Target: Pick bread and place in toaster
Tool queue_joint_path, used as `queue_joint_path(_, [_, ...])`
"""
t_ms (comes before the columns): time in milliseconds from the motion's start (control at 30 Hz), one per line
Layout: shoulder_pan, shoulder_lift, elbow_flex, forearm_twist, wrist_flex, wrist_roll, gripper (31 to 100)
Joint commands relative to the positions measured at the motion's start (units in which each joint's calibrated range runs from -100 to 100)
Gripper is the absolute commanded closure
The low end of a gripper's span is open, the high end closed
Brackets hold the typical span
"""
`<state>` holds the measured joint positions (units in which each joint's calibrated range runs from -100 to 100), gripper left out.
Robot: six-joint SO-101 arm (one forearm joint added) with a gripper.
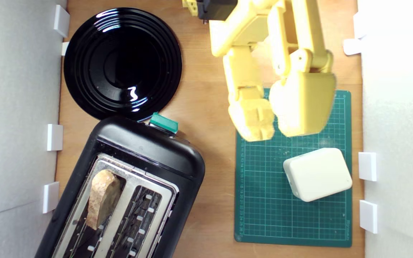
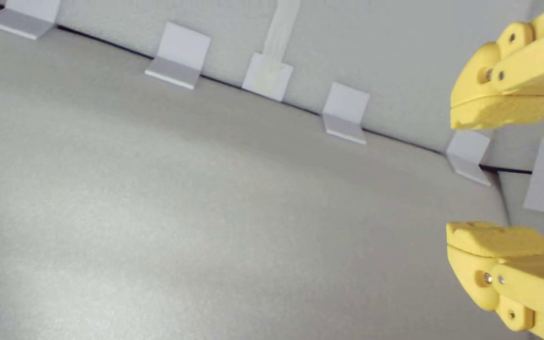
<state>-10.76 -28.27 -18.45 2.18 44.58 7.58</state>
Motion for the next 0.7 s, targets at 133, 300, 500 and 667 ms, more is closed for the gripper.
queue_joint_path(133, [-9.5,-11.7,19.9,-0.3,-0.3,-6.3,52.2])
queue_joint_path(300, [-11.9,-18.2,33.5,-0.3,-0.5,-7.3,58.5])
queue_joint_path(500, [-9.7,-26.3,46.6,-0.2,-0.5,-7.2,72.2])
queue_joint_path(667, [-8.9,-34.2,61.7,-0.2,-0.5,-6.8,77.3])
